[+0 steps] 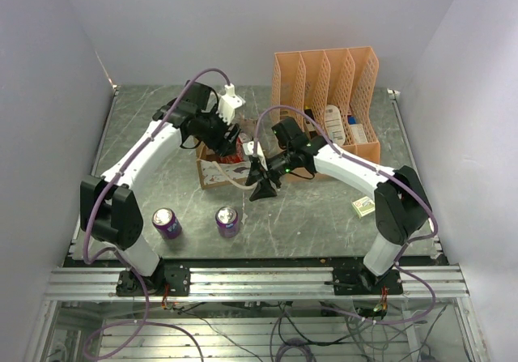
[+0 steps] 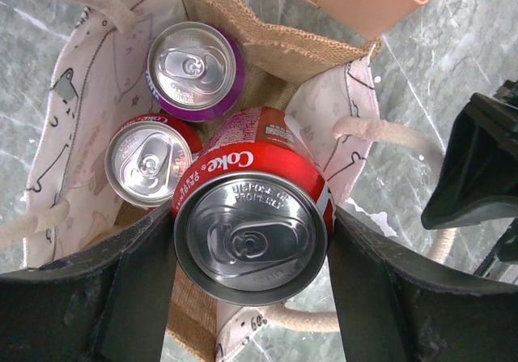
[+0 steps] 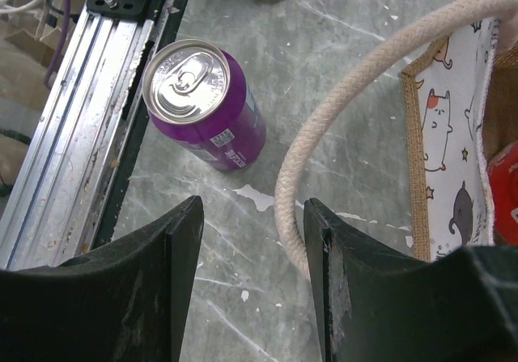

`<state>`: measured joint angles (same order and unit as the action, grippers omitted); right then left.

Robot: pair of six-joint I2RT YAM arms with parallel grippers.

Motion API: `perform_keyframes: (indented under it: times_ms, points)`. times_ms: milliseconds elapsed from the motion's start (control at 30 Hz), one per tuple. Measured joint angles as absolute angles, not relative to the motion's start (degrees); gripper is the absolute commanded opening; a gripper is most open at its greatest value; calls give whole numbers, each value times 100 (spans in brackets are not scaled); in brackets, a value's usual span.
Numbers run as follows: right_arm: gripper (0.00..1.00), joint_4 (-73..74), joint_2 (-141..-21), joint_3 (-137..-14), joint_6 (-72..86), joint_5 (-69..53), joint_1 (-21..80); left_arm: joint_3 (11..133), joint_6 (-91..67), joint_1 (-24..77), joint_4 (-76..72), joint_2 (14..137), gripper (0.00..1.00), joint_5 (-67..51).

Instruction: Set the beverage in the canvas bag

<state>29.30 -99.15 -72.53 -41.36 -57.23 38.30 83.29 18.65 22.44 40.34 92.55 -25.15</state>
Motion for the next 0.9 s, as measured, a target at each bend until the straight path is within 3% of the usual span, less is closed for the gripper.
perform_keyframes:
  times_ms: [900]
  points:
    - [51,1992,-9430,-6530,-3557,-5647,3785,8508,2432,2425,4034,9845,7,-2541]
